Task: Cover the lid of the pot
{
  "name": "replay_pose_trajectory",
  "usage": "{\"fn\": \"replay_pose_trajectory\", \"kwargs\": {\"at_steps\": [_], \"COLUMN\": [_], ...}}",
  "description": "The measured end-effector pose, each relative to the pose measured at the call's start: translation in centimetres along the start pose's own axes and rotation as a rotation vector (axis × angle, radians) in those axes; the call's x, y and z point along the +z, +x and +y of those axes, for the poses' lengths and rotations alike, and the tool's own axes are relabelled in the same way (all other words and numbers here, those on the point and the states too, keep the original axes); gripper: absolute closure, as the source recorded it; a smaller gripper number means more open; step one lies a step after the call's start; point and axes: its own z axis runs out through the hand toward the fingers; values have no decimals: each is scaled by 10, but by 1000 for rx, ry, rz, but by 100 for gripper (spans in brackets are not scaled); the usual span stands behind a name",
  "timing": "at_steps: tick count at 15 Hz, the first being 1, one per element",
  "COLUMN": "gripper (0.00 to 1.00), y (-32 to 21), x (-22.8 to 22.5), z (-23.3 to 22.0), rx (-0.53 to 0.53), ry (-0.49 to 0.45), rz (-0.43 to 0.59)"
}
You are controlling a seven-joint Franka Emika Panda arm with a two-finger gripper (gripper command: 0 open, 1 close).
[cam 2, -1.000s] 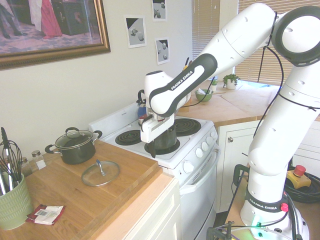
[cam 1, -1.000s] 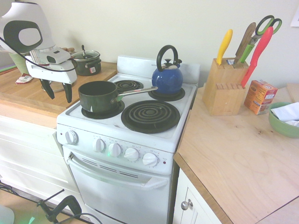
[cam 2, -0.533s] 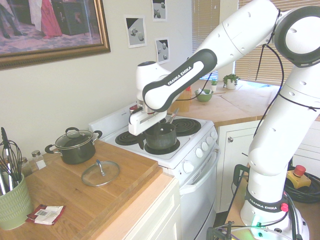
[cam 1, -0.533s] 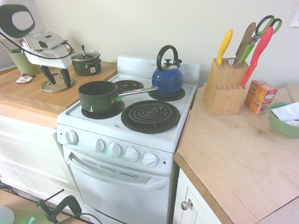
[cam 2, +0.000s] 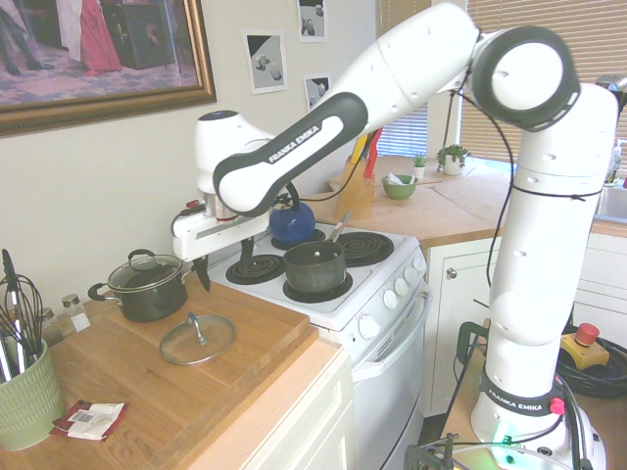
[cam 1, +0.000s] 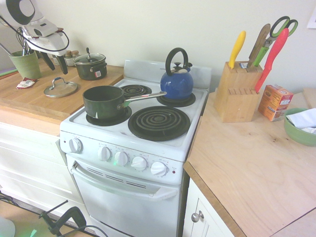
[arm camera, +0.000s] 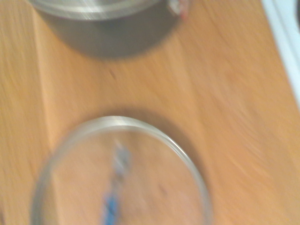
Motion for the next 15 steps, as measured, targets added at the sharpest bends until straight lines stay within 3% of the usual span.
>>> {"fn": "replay_pose_trajectory", "kwargs": {"at_steps": [4, 11, 12, 15], "gripper": [0, 0, 100, 100], "y": [-18, -30, -30, -34], "x": [26, 72, 76, 80], "z": [-37, -44, -45, -46], "rx": [56, 106, 105, 106], "ry": [-42, -156, -162, -183], "rz": [-5, -13, -14, -27]}}
